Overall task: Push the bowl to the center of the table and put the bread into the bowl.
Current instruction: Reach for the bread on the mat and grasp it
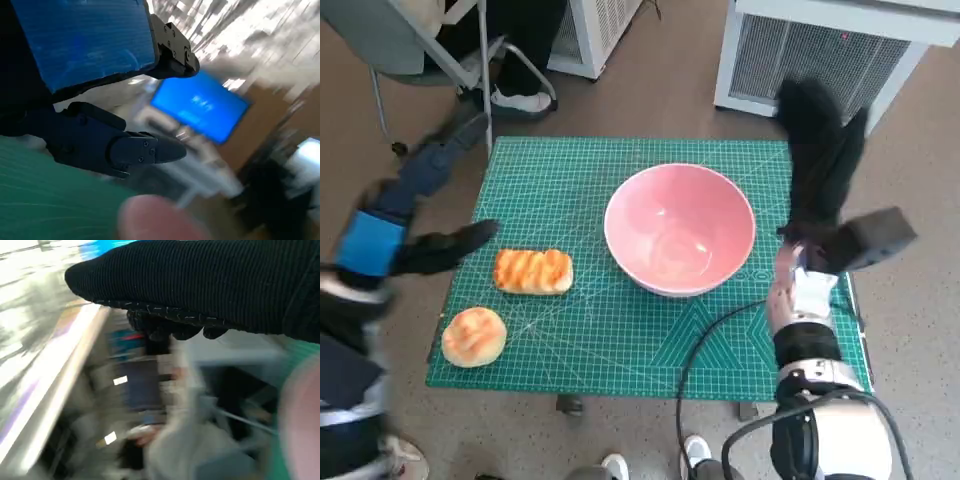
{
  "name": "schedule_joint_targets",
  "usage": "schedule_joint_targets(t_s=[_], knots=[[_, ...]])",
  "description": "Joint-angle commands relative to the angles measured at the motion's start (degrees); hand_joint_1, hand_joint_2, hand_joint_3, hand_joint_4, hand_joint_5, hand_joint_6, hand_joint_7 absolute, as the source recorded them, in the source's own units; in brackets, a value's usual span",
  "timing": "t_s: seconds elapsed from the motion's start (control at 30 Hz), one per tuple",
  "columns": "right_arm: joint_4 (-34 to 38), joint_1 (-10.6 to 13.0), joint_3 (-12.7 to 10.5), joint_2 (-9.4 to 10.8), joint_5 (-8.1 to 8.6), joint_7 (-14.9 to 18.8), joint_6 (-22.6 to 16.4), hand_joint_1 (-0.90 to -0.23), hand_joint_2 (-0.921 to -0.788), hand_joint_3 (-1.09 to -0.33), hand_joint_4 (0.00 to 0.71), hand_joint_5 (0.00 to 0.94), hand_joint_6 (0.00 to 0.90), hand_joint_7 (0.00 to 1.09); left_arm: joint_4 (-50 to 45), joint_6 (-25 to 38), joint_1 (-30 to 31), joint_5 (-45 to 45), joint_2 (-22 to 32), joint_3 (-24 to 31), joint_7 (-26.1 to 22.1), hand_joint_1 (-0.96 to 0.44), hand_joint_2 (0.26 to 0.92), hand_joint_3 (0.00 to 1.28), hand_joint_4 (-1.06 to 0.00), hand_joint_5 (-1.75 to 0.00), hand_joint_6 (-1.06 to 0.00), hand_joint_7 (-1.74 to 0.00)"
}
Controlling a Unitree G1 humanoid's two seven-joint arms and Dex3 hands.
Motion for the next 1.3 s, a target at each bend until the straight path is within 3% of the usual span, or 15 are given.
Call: schedule_joint_targets(t_s=[0.03, 0.2, 0.37, 0.73, 1.3], knots=[[-5.9, 2.4, 2.7, -0.3, 2.32, 6.8, -2.1, -0.559, -0.921, -0.851, 0.254, 0.050, -0.001, 0.73, -1.1, 5.1, 2.3, 2.0, 5.1, -1.1, -4.1, -0.58, 0.921, 0.19, -0.18, 0.00, -0.35, 0.00], [-12.5, 4.1, 4.8, -1.2, 7.20, 15.4, -0.6, -0.564, -0.921, -0.831, 0.260, 0.055, -0.001, 0.71, -3.6, 12.6, 2.8, 4.5, 8.7, -3.8, -7.8, -0.56, 0.921, 0.11, -0.19, 0.00, -0.36, -0.01], [-17.0, 5.7, 6.0, -1.8, 10.19, 20.2, 1.1, -0.586, -0.921, -0.797, 0.260, 0.057, -0.001, 0.68, -5.0, 17.4, 2.2, 8.1, 9.9, -7.7, -9.7, -0.53, 0.919, 0.05, -0.20, 0.00, -0.36, -0.01], [-23.3, 8.5, 7.4, -1.6, 9.58, 19.4, 2.6, -0.580, -0.921, -0.783, 0.256, 0.057, -0.001, 0.69, -3.0, 23.6, -1.2, 17.2, 8.8, -17.9, -11.2, -0.47, 0.901, 0.01, -0.21, 0.00, -0.37, -0.01], [-21.9, 8.8, 7.8, -1.8, 8.54, 18.6, 1.3, -0.598, -0.921, -0.775, 0.244, 0.052, -0.001, 0.68, 8.4, 25.9, -8.8, 25.5, 2.3, -28.6, -10.0, -0.45, 0.883, 0.00, -0.23, 0.00, -0.38, -0.01]])
